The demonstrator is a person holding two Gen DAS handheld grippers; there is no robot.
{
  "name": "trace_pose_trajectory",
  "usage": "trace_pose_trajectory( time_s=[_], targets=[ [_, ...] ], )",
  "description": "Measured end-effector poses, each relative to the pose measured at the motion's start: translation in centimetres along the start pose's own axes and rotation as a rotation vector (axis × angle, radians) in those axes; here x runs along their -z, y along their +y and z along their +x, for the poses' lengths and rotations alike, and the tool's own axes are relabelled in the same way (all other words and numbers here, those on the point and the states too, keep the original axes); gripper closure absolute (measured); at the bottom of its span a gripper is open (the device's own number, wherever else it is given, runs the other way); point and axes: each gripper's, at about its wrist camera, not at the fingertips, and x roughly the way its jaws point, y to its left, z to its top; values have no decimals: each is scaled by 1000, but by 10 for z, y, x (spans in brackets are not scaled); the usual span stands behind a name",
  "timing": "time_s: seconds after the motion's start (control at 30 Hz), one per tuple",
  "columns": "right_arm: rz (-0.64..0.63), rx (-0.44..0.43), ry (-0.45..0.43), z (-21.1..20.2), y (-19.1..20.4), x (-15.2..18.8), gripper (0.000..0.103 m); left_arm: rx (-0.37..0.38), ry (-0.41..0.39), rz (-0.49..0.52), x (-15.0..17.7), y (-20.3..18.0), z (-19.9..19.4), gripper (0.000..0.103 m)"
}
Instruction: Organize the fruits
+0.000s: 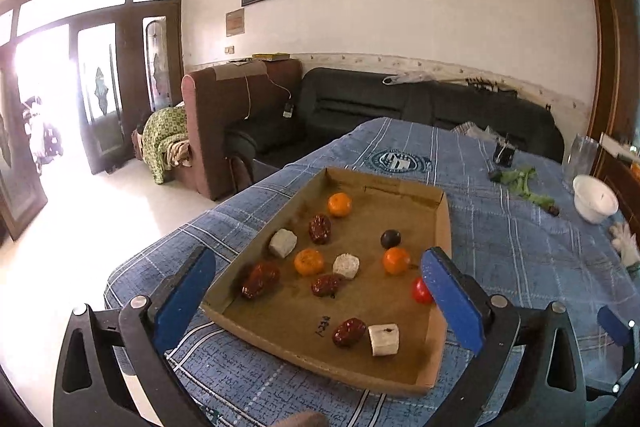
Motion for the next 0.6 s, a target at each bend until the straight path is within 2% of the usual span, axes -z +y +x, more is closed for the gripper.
trace_pose_trajectory(
  time_s=[0.23,0.43,0.6],
  targets=[
    [-15,-1,11,2,4,2,7,115,79,13,5,-6,8,0],
    [-19,-1,14,3,4,3,7,154,143,-23,7,-3,19,0],
    [-33,-2,21,4,7,3,6,159,154,-26,8,-4,24,0]
  ],
)
